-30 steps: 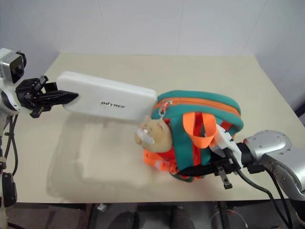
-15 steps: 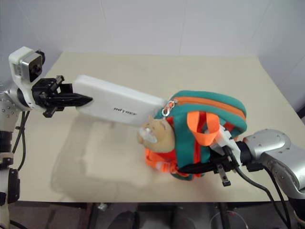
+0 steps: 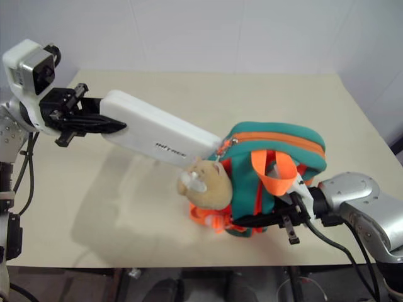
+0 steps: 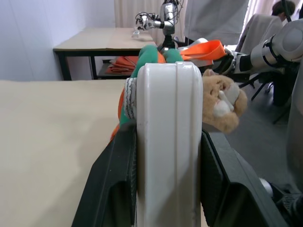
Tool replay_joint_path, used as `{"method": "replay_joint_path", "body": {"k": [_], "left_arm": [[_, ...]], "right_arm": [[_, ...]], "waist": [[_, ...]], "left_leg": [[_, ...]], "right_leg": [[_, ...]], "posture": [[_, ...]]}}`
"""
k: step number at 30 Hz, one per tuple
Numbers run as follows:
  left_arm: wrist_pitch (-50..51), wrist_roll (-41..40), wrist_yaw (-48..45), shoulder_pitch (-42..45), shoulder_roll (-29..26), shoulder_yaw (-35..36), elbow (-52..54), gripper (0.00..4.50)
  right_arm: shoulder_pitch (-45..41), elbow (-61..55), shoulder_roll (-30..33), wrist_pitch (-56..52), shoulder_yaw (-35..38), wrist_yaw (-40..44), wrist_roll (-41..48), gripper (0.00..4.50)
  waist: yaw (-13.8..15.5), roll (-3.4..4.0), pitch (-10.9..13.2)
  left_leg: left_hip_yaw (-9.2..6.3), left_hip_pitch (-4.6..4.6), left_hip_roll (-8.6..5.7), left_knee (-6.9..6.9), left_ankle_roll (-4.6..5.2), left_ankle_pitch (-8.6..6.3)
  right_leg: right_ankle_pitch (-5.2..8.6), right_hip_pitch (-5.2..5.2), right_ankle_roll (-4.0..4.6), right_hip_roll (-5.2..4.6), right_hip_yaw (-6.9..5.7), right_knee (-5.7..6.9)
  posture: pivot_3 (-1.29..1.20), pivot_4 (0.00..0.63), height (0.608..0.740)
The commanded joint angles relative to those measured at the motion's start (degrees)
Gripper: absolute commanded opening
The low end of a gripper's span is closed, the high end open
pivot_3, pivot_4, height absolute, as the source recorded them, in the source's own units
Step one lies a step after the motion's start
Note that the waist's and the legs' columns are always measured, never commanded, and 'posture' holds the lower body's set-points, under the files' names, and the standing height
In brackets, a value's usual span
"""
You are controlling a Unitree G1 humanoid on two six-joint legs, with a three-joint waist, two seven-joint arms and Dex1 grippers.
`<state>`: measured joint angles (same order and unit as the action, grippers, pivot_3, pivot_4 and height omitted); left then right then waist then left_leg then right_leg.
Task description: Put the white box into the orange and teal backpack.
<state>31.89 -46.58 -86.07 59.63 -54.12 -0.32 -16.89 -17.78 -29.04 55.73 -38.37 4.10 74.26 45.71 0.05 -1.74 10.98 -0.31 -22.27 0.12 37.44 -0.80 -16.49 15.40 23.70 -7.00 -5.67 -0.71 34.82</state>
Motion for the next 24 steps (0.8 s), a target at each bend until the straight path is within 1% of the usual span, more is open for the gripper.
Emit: {"method": "replay_joint_path", "body": {"k": [1,13,18,22,24], "left_arm": [[1.12,-3.02,-6.43,2.70,-1.50,3.68,2.35,1.33],[8.00,-4.32,-4.11,1.15,-4.05,8.90,12.01,1.33],[8.42,-2.81,-4.02,0.10,-4.92,9.15,14.05,1.33],[9.37,-3.58,-3.00,0.01,-4.56,9.51,15.23,1.33],[8.75,-2.02,-2.24,-1.34,-4.23,8.62,16.06,1.33]], "right_arm": [[-0.27,-0.96,-0.24,0.96,0.02,0.10,0.25,0.59],[-2.39,1.42,-0.60,2.10,-1.59,1.20,-1.17,0.59],[-2.99,2.04,-0.97,2.28,-2.15,1.62,-1.74,0.59],[-3.33,2.45,-1.11,2.53,-2.60,1.72,-2.06,0.59],[-3.53,2.57,-1.29,2.61,-2.92,1.63,-2.25,0.59]], "waist": [[-0.02,0.00,0.00],[-0.13,0.01,0.01],[-0.13,0.01,0.01],[-0.12,0.01,0.01],[-0.14,0.01,0.00]], "left_leg": [[0.00,0.00,0.00,0.00,0.00,0.00],[0.00,0.00,0.02,0.01,0.00,0.00],[0.00,0.02,0.04,0.00,0.00,0.00],[0.00,0.02,0.04,0.04,0.00,0.00],[0.00,0.02,0.04,0.04,0.00,0.00]], "right_leg": [[0.00,0.00,0.00,0.00,0.00,0.00],[0.00,0.00,0.00,0.05,0.01,0.03],[0.00,0.00,0.00,0.07,0.02,0.04],[0.01,0.00,0.00,0.08,0.03,0.08],[0.01,0.00,0.00,0.08,0.04,0.08]], "posture": [[0.00,0.150,0.740],[0.00,0.150,0.740],[0.00,0.150,0.740],[0.00,0.150,0.740],[0.00,0.150,0.740]]}}
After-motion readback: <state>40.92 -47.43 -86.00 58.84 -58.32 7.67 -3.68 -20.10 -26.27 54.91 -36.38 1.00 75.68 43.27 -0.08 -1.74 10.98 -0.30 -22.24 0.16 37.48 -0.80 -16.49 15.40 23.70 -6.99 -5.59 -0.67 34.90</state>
